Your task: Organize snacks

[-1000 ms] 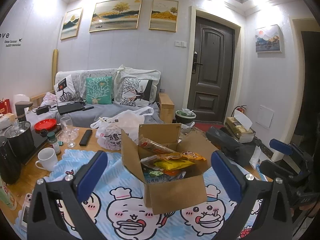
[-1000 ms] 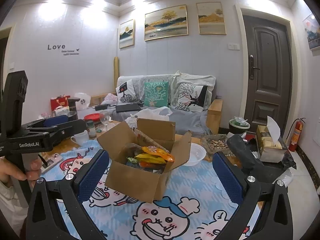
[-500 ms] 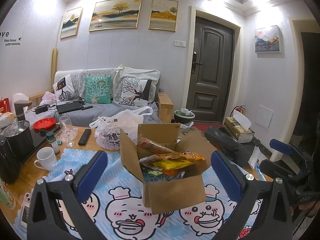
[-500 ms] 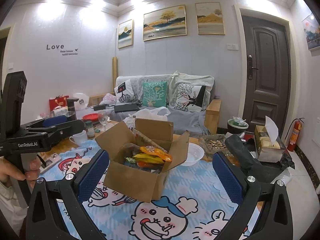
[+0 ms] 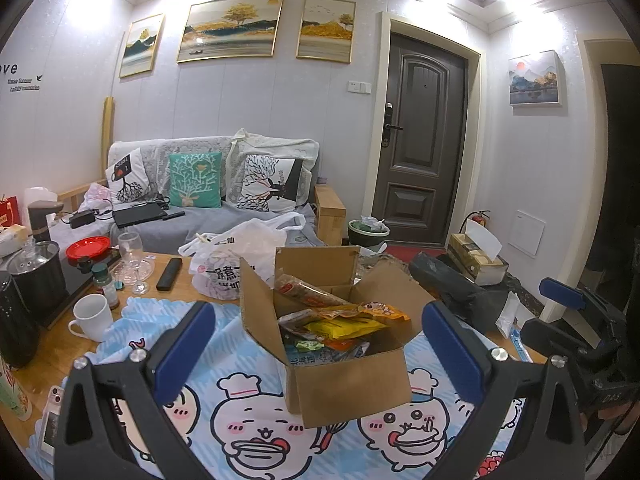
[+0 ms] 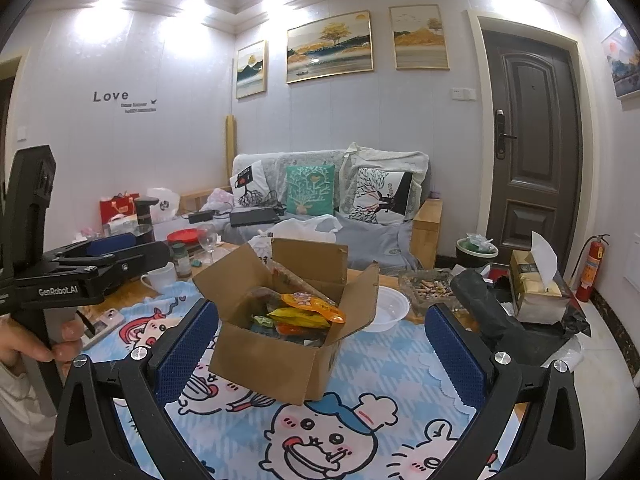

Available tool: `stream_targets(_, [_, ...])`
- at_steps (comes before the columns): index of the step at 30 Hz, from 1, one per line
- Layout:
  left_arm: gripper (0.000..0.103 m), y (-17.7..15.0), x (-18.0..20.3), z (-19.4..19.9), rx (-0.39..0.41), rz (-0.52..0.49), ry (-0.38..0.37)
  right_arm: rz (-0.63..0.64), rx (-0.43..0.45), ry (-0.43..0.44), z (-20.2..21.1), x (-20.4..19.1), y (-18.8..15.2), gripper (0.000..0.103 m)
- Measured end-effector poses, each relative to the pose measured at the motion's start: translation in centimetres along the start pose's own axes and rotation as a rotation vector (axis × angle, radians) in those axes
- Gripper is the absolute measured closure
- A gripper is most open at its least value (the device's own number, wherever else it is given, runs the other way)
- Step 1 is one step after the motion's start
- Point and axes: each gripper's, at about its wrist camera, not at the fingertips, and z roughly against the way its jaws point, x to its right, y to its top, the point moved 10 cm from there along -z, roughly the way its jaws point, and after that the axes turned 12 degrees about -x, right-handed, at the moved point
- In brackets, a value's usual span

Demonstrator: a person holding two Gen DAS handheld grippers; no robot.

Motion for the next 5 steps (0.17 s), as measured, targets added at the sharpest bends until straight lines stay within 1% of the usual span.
stream_targets(5, [0.001, -0.02, 0.02, -0.01, -0.002, 0.000, -0.001, -0.001, 0.000, 0.001, -0.04, 0.06, -0.01, 0.000])
